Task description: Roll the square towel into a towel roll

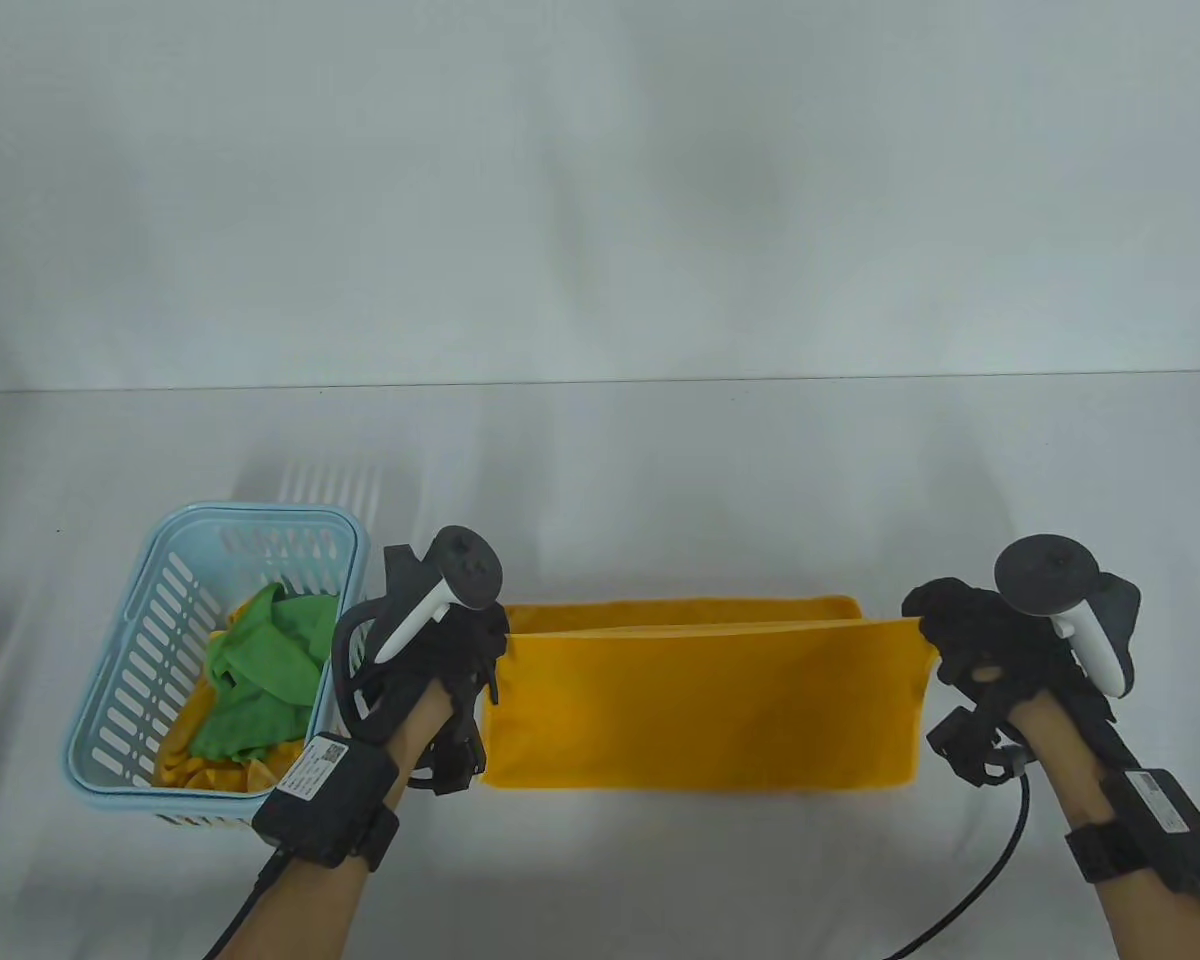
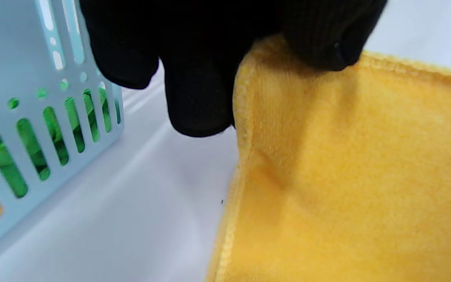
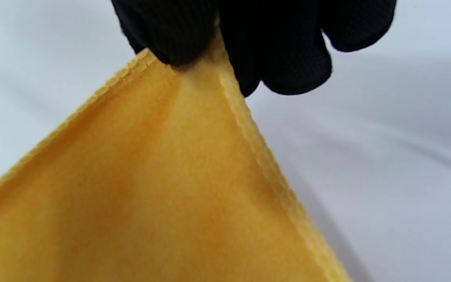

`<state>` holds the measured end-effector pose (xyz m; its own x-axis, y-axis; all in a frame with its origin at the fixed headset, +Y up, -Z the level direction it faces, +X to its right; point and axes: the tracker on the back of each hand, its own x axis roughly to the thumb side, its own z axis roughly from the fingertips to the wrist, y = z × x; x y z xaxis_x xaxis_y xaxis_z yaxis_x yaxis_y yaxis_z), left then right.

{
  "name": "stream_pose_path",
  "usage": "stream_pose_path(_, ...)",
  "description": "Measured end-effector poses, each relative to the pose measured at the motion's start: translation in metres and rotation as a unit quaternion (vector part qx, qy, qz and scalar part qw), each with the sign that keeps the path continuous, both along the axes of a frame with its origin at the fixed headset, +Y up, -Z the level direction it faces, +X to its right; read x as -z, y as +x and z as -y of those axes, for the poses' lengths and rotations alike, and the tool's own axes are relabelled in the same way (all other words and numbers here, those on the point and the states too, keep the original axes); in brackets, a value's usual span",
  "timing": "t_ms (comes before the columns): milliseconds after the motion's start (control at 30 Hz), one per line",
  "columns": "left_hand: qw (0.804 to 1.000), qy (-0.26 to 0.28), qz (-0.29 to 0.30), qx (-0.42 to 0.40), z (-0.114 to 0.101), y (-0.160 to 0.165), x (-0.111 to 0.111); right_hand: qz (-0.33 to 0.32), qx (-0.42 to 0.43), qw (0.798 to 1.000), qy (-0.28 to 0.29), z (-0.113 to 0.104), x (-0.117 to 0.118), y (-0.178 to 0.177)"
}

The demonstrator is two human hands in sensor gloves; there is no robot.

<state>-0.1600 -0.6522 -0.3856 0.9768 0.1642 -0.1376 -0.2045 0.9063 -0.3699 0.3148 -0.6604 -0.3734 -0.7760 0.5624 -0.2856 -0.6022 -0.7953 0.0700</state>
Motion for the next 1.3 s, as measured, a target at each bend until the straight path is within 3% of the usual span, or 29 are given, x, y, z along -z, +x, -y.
stream_pose_path(333,0.993,0.051,-0.057,0.093,0.031,0.019,0.045,0.06,-0.1,0.993,-0.007,0.044,0.052,-0.018)
stream_pose_path(500,0.989,0.068,-0.089,0.094,0.05,0.019,0.055,0.088,-0.143,0.986,-0.002,0.064,0.063,-0.028)
stream_pose_path(800,0.988,0.047,-0.116,0.088,0.081,0.01,0.069,0.101,-0.154,0.983,-0.007,0.089,0.072,-0.036)
stream_pose_path(1033,0.986,0.043,-0.136,0.086,0.09,0.004,0.069,0.112,-0.143,0.983,-0.018,0.091,0.071,-0.031)
stream_pose_path(1300,0.988,0.057,-0.121,0.082,0.081,0.006,0.062,0.115,-0.112,0.987,-0.016,0.08,0.063,-0.021)
